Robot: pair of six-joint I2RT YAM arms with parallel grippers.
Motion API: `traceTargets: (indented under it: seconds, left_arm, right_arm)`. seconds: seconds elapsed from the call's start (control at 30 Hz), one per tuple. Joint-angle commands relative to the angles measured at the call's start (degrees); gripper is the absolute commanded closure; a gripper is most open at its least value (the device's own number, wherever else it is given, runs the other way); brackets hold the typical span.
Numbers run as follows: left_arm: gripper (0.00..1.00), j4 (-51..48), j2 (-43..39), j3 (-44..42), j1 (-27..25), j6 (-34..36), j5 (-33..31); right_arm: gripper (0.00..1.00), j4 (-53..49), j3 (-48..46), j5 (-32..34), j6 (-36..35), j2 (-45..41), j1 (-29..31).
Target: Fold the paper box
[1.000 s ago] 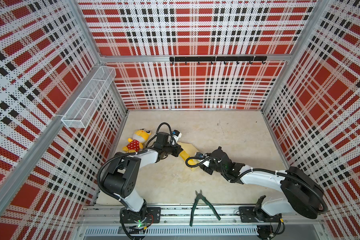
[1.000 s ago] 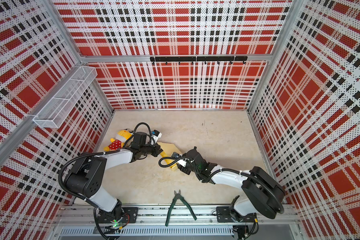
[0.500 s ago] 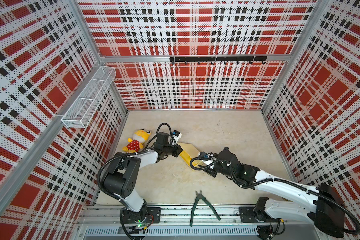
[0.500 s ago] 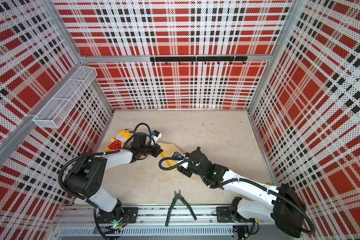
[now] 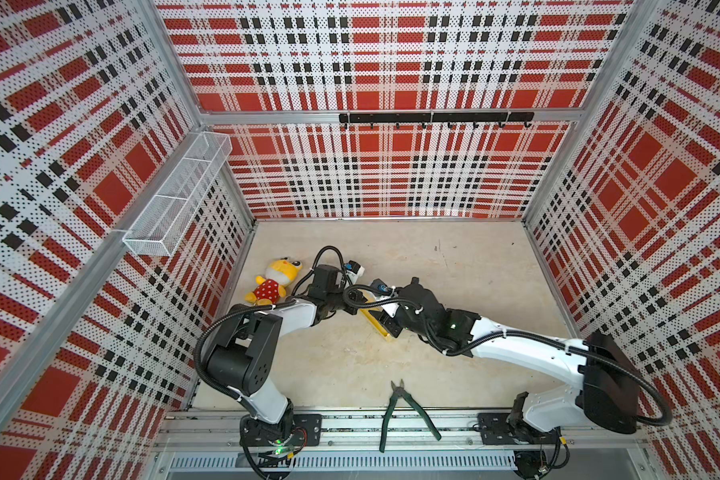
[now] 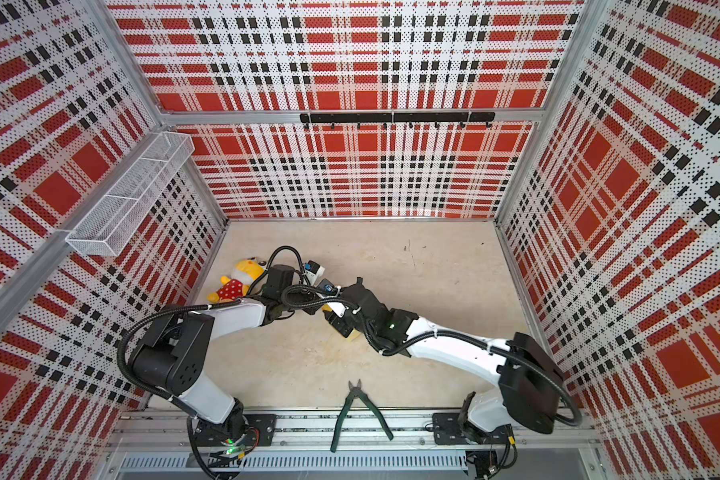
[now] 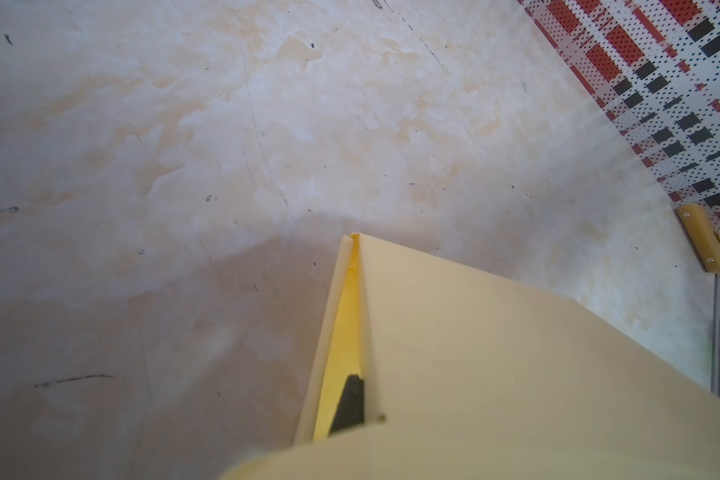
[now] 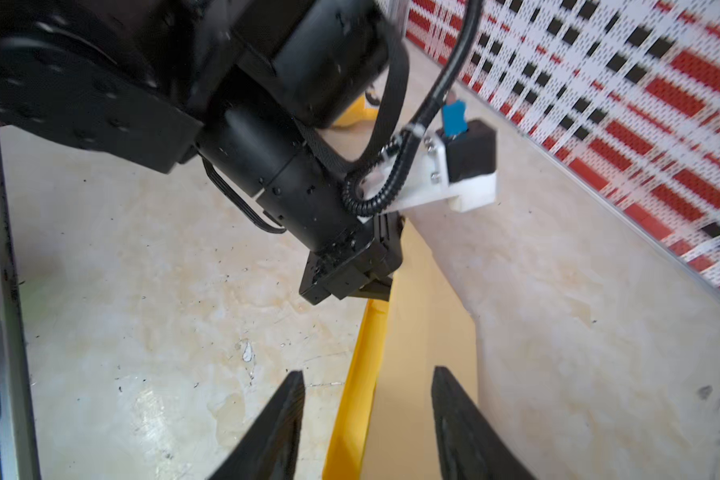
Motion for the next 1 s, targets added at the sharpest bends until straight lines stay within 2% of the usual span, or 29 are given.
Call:
traceTargets:
  seconds: [0.0,0.13,0.23,0.6,0.87,0.97]
  left_arm:
    - [0.92,-2.29,-0.53,-1.39,-0.55,0.00,-0.59]
    - [0.92,-2.29,-0.57,-1.39,-0.55,0.02,-0.60]
    - [0.92,-2.29,-0.48,-1.48,-0.64,0.13,-0.62]
    - [0.92,-2.29,-0.43,-1.47,-0.64,0.14,-0.77]
    - [0.91,-2.20,-0.65,-1.56,-0.73,0.07,-0.98]
    - [0.88,-2.20,-0.74,-1.65,-0.73,-0.06,-1.16]
  right_arm:
    - [0.49,0.90,4.05,-2.21,6.84,2.83,-0.94]
    - [0.50,-3.23,7.72,-1.71,11.24,6.49,-1.31]
    - [0.55,-5.12,8.99,0.35,12.93,7.62,-1.32]
    - [0.74,-8.46,9.72,2.78,12.98,9.53,-1.38]
    - [0.83,-8.82,9.36,2.77,13.33,10.20,-1.41]
    - [0.84,-9.03,9.11,3.90,13.16,10.73,-1.41]
